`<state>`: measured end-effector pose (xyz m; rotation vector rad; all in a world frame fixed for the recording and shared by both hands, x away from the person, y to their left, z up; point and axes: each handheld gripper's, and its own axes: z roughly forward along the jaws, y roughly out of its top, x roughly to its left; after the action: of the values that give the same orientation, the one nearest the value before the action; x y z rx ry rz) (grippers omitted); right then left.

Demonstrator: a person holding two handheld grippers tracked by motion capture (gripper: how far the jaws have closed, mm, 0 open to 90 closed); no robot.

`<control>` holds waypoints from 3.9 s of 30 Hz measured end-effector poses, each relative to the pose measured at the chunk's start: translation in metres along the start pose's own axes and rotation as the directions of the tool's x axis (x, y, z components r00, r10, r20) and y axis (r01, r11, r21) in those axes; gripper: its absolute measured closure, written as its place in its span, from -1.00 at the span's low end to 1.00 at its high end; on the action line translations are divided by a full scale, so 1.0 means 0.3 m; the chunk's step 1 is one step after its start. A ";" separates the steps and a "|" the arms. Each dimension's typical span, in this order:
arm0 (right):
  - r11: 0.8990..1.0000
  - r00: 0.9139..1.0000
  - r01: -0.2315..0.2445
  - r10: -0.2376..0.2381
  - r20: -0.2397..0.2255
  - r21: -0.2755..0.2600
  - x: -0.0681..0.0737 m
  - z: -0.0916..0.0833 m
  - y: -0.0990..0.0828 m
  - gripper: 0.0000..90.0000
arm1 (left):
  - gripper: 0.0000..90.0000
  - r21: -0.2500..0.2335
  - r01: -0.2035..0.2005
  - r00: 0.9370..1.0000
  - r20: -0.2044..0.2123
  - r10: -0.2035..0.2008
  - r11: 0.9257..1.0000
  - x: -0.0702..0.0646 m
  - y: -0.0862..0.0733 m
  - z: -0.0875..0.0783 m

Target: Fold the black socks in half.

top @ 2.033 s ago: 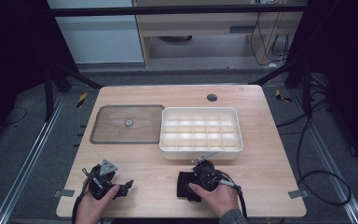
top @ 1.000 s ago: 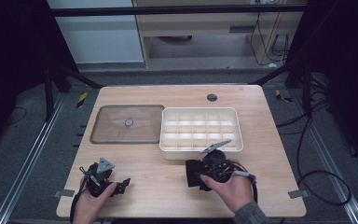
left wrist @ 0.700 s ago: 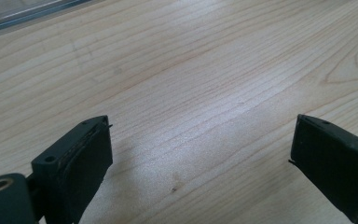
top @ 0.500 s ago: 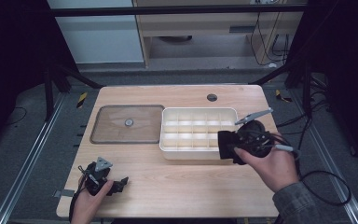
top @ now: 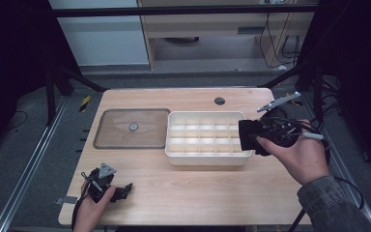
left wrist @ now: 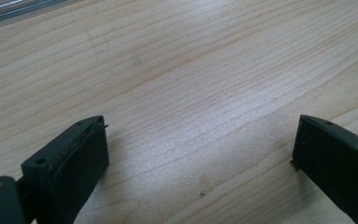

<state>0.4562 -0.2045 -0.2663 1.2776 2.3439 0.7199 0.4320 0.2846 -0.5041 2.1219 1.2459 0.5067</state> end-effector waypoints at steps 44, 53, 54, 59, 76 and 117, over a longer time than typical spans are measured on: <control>0.994 0.995 -0.090 0.093 -0.045 0.064 -0.061 0.230 -0.006 0.35 | -1.00 -0.044 0.004 1.000 -0.009 -0.005 0.999 -0.008 -0.012 0.011; 0.993 0.994 -0.101 0.104 -0.040 0.068 -0.071 0.242 -0.011 0.35 | -1.00 -0.044 0.005 1.000 -0.010 -0.006 0.999 -0.009 -0.012 0.011; 0.992 0.994 -0.102 0.105 -0.040 0.069 -0.073 0.242 -0.012 0.35 | -1.00 -0.044 0.005 1.000 -0.010 -0.006 0.999 -0.008 -0.013 0.011; 0.992 0.993 -0.109 0.112 -0.034 0.068 -0.085 0.248 -0.015 0.35 | -1.00 -0.043 0.004 1.000 -0.011 -0.005 0.999 -0.009 -0.013 0.010; 0.985 0.987 -0.157 0.159 -0.025 0.073 -0.122 0.291 -0.044 0.35 | -1.00 -0.044 0.005 1.000 -0.010 -0.006 0.999 -0.010 -0.013 0.010; 0.981 0.988 -0.145 0.137 0.070 0.126 -0.157 0.422 -0.039 0.35 | -1.00 -0.041 0.004 1.000 -0.012 -0.005 0.999 -0.013 -0.012 0.011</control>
<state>0.5418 -0.2176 -0.3707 1.5123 2.3012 0.5682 0.4298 0.2814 -0.5090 2.0848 1.2365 0.5393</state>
